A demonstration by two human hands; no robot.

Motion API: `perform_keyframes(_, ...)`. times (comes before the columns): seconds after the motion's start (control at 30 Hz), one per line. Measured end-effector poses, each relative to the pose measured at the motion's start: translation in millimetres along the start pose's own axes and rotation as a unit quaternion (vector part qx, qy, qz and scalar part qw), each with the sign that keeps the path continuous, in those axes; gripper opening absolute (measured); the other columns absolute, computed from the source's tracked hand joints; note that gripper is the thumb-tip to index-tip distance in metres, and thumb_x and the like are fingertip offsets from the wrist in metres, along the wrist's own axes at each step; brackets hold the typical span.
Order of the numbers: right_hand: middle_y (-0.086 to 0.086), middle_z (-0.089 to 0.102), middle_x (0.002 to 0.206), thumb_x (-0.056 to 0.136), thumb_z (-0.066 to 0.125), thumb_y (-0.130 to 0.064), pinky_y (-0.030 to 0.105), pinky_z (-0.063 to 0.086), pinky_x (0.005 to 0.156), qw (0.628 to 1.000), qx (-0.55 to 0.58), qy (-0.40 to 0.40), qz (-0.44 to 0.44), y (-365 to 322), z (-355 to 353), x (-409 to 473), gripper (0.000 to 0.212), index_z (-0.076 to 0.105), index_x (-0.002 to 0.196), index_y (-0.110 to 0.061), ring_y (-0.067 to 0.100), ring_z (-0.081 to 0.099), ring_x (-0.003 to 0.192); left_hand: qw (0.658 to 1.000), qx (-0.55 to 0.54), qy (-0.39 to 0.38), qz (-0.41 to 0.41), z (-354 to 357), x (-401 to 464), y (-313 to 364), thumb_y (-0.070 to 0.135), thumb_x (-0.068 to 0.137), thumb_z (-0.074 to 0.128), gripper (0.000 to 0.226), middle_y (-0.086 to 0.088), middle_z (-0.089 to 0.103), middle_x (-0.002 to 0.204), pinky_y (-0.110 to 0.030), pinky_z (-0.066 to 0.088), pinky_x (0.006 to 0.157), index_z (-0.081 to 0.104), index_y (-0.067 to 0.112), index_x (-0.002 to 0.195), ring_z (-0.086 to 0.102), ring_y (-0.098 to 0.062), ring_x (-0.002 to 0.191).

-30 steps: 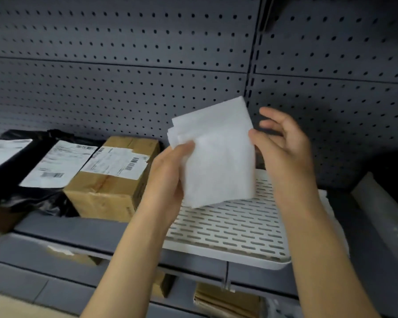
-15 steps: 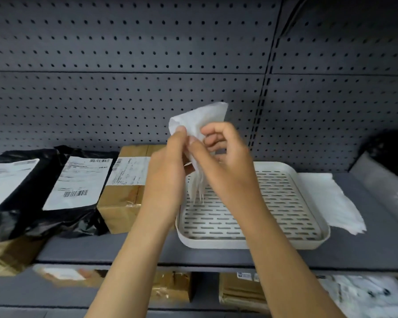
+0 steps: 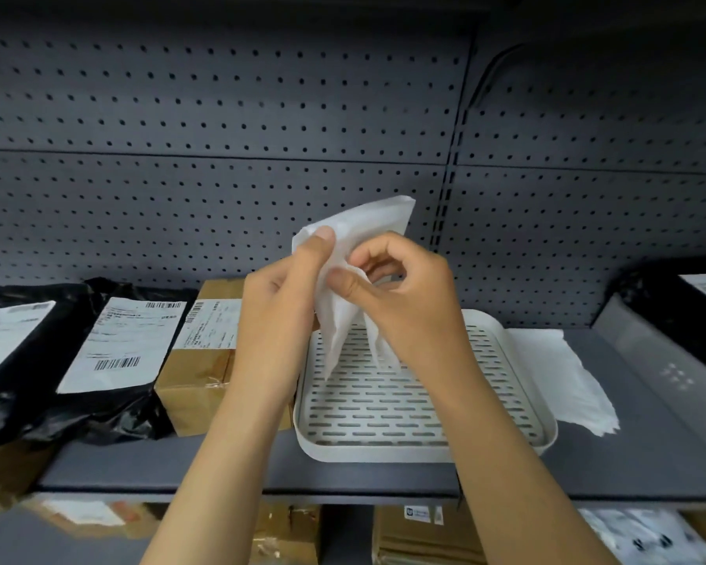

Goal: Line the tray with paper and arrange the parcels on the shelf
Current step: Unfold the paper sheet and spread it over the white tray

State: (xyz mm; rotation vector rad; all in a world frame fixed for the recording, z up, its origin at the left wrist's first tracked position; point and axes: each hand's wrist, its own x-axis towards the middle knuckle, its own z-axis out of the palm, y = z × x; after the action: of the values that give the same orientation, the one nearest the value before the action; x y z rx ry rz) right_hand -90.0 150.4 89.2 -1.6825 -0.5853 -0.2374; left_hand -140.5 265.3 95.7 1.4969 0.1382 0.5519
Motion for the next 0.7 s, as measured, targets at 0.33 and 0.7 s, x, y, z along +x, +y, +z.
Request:
perform_keyframes(0.33, -0.011, 0.072, 0.077, 0.086, 0.079, -0.023, 0.02, 0.054, 0.076, 0.998, 0.057, 0.013, 0.034, 7.1, -43.5, 9.8, 0.013, 0.071, 0.084, -0.013, 0.002, 0.066, 0.073, 0.998, 0.003, 0.054, -0.015, 8.3, 6.1, 5.0, 0.024, 0.1, 0.056, 0.045, 0.002, 0.051, 0.052, -0.016, 0.044, 0.046, 0.046, 0.005, 0.06, 0.049, -0.013, 0.05)
perform_keyframes(0.7, 0.005, 0.064, 0.078, 0.093, 0.069, -0.039, 0.036, 0.046, 0.071, 0.984, 0.046, 0.148, 0.092, 15.1, -111.8, 10.8, 0.024, 0.068, 0.093, -0.015, 0.019, 0.054, 0.073, 0.988, -0.033, 0.072, -0.129, -23.0, 19.6, 11.5, 0.042, 0.094, 0.06, 0.025, 0.004, 0.064, 0.064, -0.034, 0.048, 0.066, 0.069, 0.019, 0.088, 0.06, -0.021, 0.067)
